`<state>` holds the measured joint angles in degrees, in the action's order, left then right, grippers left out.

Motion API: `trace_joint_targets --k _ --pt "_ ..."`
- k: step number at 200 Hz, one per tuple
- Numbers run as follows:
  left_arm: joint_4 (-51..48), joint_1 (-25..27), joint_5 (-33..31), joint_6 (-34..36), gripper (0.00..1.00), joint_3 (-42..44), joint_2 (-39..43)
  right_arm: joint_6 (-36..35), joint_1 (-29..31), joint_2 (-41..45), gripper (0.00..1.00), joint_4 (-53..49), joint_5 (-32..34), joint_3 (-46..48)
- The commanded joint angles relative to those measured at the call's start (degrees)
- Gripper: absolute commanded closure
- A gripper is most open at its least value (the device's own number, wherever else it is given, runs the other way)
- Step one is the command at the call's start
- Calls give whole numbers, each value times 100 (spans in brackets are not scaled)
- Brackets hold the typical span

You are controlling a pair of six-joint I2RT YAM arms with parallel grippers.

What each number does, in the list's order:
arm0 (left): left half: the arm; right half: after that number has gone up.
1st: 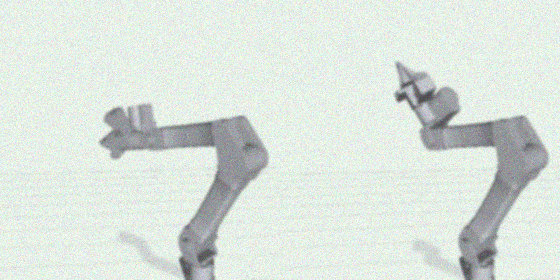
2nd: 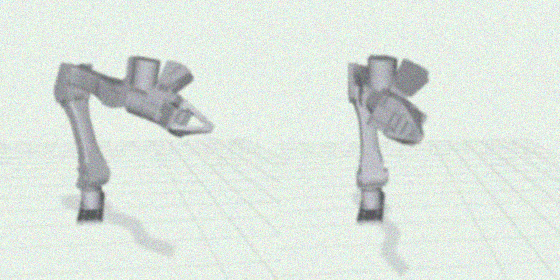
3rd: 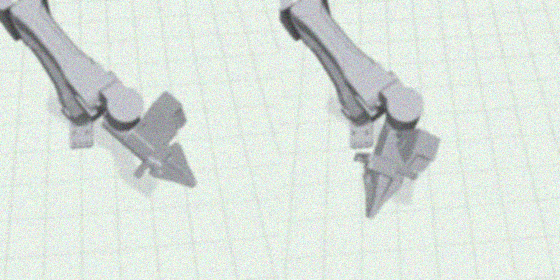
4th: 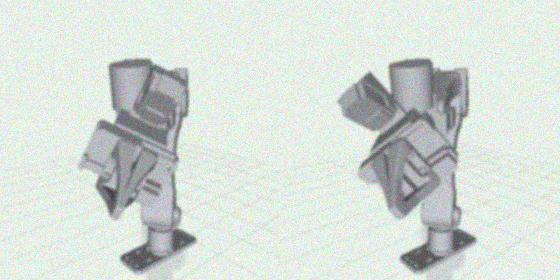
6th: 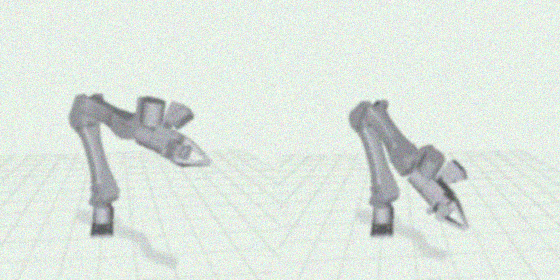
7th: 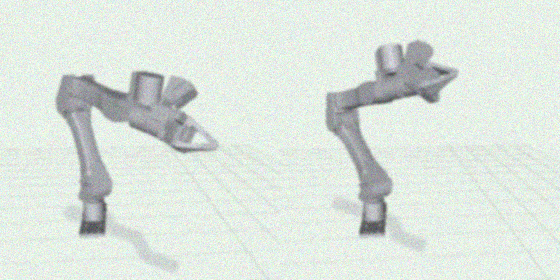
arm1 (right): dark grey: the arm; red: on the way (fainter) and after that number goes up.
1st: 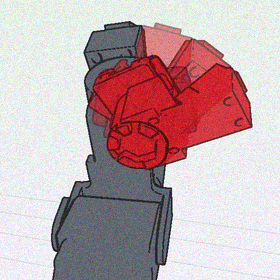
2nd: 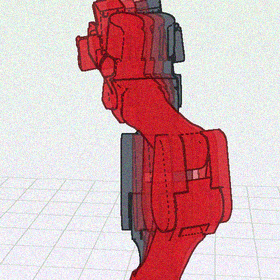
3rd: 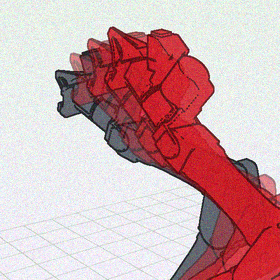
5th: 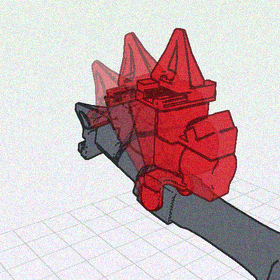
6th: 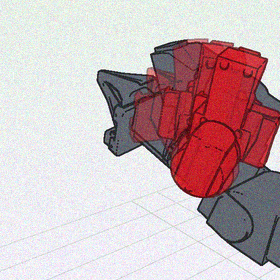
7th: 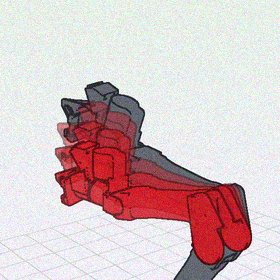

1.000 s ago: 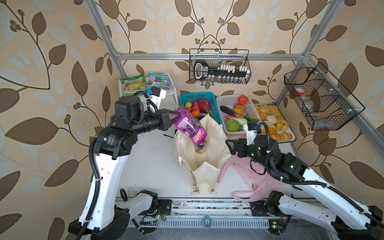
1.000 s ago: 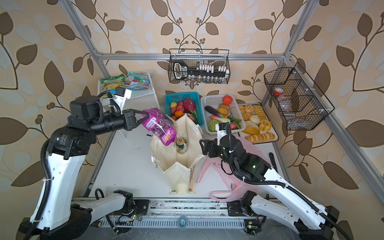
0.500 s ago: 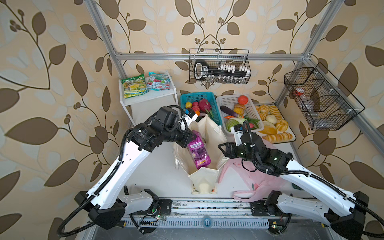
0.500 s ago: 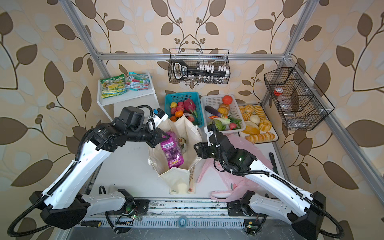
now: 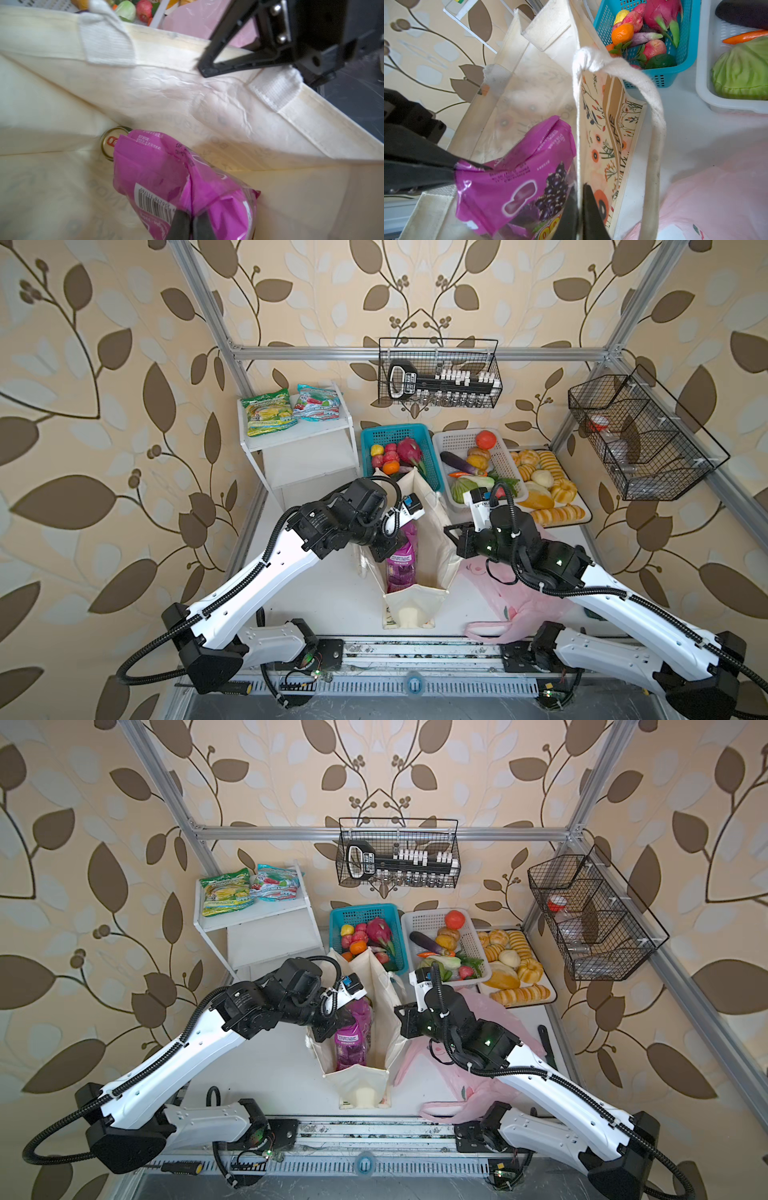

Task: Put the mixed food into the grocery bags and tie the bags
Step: 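Lower the purple bag into the tote bag and open the left gripper, then raise the left gripper and move it to the Fox's candy bags on the shelf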

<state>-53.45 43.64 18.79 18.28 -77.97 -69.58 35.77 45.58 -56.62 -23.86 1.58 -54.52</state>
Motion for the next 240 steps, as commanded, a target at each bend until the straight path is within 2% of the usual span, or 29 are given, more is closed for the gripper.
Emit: trace_joint_targets --k 1,18,25,44,55,70,83,116,136,145,160,171,189,205,226,240 --pt "-336 129 740 418 100 -68 -138 -11 -14 91 93 196 -5 96" --pt "-761 197 679 450 100 -130 -401 -1 -14 88 94 241 0 111" --pt "-897 213 644 457 97 -134 -485 -6 -14 77 94 241 4 109" --pt "-756 252 324 326 92 26 -556 18 -8 62 95 249 -4 126" --pt "-626 295 352 336 75 72 -567 18 -10 37 98 270 -38 149" --pt "-500 336 424 235 70 -1 -578 24 -13 11 98 250 -44 136" --pt "-459 344 509 209 49 -87 -542 27 -8 13 98 234 -6 144" --pt "13 347 -64 -91 36 -210 -34 21 -14 55 97 214 44 192" --pt "582 347 -815 -623 24 -234 369 -5 -14 12 93 176 29 205" --pt "701 338 -1305 -801 23 -284 489 -13 -14 -31 87 117 41 202" --pt "696 338 -2179 -1077 20 -477 592 -21 -14 -109 84 36 52 188" --pt "662 323 -3073 -1515 17 -656 629 -20 -10 -161 74 -46 64 166" --pt "445 239 -3921 -1828 14 -882 710 -40 -14 -240 65 -127 11 98" --pt "340 -21 -4356 -2136 9 -968 831 -78 -7 -283 66 -150 -5 31" --pt "87 -901 -3861 -2479 7 -1153 844 -112 -6 -269 74 -130 91 -36" --pt "-140 -1537 -3521 -2588 6 -1407 699 -112 -6 -235 72 -111 140 -68"
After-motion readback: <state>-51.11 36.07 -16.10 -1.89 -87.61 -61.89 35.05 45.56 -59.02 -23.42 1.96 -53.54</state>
